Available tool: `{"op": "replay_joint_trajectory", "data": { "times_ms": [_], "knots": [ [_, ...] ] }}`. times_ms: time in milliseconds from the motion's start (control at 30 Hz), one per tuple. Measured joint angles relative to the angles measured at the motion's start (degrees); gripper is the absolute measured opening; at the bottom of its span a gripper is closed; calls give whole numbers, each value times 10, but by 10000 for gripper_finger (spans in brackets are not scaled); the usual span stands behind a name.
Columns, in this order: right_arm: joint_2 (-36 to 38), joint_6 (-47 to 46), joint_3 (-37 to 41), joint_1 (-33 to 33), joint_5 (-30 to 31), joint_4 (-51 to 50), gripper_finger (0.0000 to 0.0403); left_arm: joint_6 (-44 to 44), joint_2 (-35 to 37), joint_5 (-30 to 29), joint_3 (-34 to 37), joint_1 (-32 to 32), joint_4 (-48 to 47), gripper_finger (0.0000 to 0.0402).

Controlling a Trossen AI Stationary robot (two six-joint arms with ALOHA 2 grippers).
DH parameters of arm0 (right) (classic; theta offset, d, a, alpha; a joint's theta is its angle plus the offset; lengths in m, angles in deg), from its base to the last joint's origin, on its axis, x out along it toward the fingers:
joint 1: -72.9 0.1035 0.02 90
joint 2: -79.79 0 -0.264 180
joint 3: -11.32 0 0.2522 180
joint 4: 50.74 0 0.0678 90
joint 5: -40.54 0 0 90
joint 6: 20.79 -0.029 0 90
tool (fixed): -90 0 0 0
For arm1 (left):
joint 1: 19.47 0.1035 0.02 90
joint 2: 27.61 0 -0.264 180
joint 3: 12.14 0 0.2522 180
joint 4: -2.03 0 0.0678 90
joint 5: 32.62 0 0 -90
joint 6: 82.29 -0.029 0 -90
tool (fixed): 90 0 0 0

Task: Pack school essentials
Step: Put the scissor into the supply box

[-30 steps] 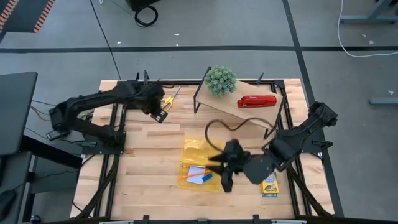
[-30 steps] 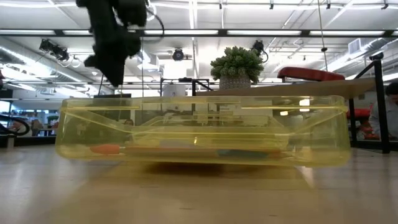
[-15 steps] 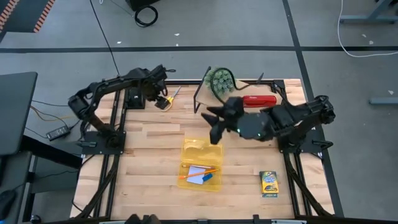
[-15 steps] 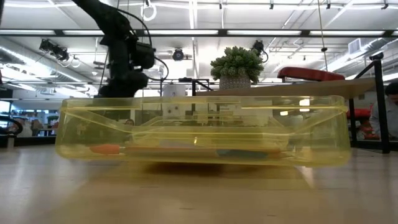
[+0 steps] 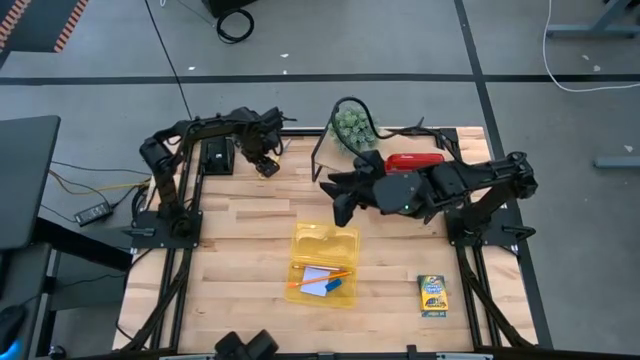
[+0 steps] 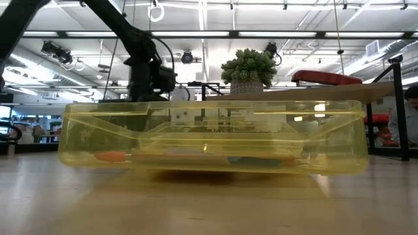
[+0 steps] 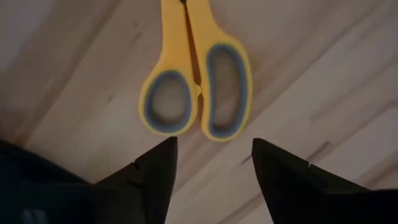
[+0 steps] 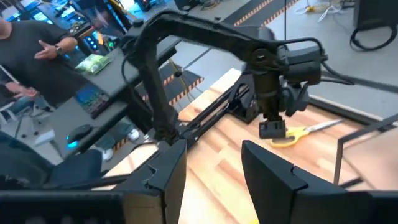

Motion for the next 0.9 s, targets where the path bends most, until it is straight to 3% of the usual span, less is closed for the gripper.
{"op": "replay_joint_trajectory", "data": {
  "times_ms": [300, 600, 900],
  "knots": [
    [0, -43, 0, 26, 0, -32, 161, -7, -35, 0, 0, 0, 8, 193],
    [0, -61, 1, 30, 0, -45, 161, -26, -35, -28, 0, 0, 30, 224],
    [0, -60, 1, 30, 0, -45, 161, -31, -64, -1, -1, 0, 22, 224]
  ]
}}
